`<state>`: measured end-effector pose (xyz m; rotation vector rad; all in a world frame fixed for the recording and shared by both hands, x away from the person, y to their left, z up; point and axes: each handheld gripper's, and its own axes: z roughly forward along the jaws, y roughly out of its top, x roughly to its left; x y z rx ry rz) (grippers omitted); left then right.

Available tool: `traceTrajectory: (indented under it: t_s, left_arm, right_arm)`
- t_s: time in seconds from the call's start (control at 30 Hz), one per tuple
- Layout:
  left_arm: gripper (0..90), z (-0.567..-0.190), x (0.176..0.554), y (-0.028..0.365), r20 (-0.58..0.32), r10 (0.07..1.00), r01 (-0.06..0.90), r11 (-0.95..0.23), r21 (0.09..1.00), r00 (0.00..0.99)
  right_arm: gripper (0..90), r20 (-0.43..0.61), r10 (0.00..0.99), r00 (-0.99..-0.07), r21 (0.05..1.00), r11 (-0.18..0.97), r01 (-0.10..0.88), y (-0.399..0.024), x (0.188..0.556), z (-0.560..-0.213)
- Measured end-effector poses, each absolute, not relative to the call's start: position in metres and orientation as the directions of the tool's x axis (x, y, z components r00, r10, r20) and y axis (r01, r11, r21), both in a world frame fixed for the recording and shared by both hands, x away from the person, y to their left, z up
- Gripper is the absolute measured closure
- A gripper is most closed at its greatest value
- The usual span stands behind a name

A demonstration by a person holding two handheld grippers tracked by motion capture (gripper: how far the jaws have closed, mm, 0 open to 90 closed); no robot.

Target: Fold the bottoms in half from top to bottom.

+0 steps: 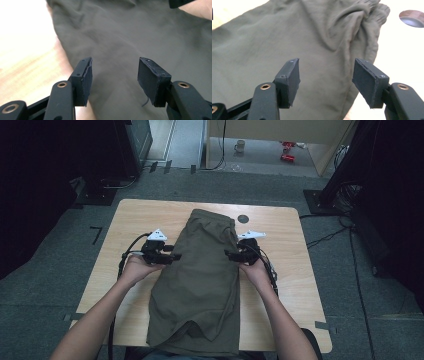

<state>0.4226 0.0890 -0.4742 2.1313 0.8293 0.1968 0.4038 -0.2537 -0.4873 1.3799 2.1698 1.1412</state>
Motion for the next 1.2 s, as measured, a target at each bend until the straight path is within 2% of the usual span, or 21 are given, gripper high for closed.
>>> traceTrajectory:
  t_s: [0.43,0.47,0.57,0.6,0.77,0.87,0.93,1.0,1.07,1.2]
  left_arm:
    - [45.2,-0.48,0.459,0.086,-0.157,0.652,0.532,-0.43,0.73,0.742]
    - [45.6,-0.481,0.463,0.087,-0.17,0.661,0.53,-0.391,0.752,0.73]
    - [47.3,-0.482,0.467,0.085,-0.156,0.661,0.518,-0.395,0.759,0.734]
    - [47.4,-0.481,0.475,0.081,-0.146,0.658,0.535,-0.44,0.722,0.739]
    - [47.2,-0.478,0.486,0.073,-0.162,0.651,0.538,-0.434,0.723,0.742]
    - [45.2,-0.476,0.493,0.068,-0.16,0.64,0.536,-0.451,0.714,0.751]
    - [46.7,-0.476,0.495,0.066,-0.159,0.651,0.533,-0.429,0.73,0.742]
    - [46.2,-0.476,0.502,0.063,-0.169,0.657,0.556,-0.441,0.704,0.734]
    - [46.0,-0.477,0.509,0.058,-0.151,0.666,0.556,-0.452,0.698,0.731]
    - [46.0,-0.478,0.516,0.055,-0.156,0.664,0.561,-0.454,0.692,0.731]
  right_arm:
    - [34.5,0.112,0.879,-0.463,0.762,0.222,0.608,-0.25,0.43,-0.491]
    - [34.8,0.123,0.884,-0.451,0.768,0.203,0.608,-0.25,0.433,-0.494]
    - [34.6,0.14,0.888,-0.438,0.769,0.181,0.613,-0.25,0.437,-0.496]
    - [34.2,0.138,0.89,-0.435,0.759,0.187,0.623,-0.249,0.442,-0.496]
    - [36.6,0.161,0.897,-0.412,0.788,0.135,0.601,-0.251,0.45,-0.493]
    - [34.9,0.184,0.896,-0.405,0.759,0.132,0.638,-0.252,0.459,-0.493]
    - [36.2,0.183,0.899,-0.397,0.781,0.113,0.615,-0.252,0.462,-0.491]
    - [35.7,0.179,0.9,-0.397,0.781,0.115,0.614,-0.252,0.463,-0.491]
    - [34.5,0.197,0.9,-0.388,0.753,0.114,0.648,-0.251,0.468,-0.491]
    - [34.5,0.236,0.891,-0.389,0.761,0.08,0.644,-0.249,0.47,-0.486]
